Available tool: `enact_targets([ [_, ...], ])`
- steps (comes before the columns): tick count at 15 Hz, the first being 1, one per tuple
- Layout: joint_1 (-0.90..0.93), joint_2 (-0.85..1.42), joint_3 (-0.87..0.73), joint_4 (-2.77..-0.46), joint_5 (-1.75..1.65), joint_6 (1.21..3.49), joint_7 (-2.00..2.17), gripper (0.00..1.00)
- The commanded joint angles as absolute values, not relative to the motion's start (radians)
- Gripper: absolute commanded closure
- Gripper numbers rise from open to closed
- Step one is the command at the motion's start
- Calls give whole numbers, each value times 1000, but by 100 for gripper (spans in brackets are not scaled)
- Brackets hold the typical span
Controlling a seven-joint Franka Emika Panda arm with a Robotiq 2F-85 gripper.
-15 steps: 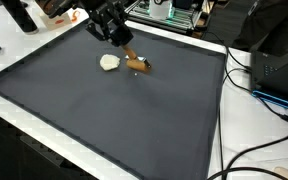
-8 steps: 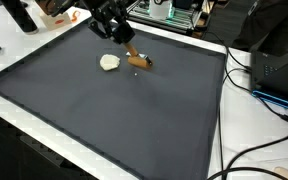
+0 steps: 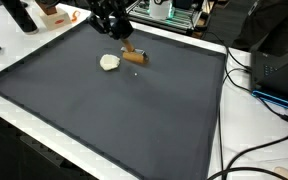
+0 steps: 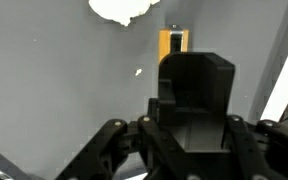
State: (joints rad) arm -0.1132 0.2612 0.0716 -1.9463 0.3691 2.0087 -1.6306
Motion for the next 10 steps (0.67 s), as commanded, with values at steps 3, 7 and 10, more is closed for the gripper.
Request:
enact_targets([
  [3,-93,235,59,-1928,303,1988,-1609,76],
  [7,-91,233,60,-1920,285,1991,-1617,76],
  [10,-88,233,56,-1914,279,1988,-1576,76],
])
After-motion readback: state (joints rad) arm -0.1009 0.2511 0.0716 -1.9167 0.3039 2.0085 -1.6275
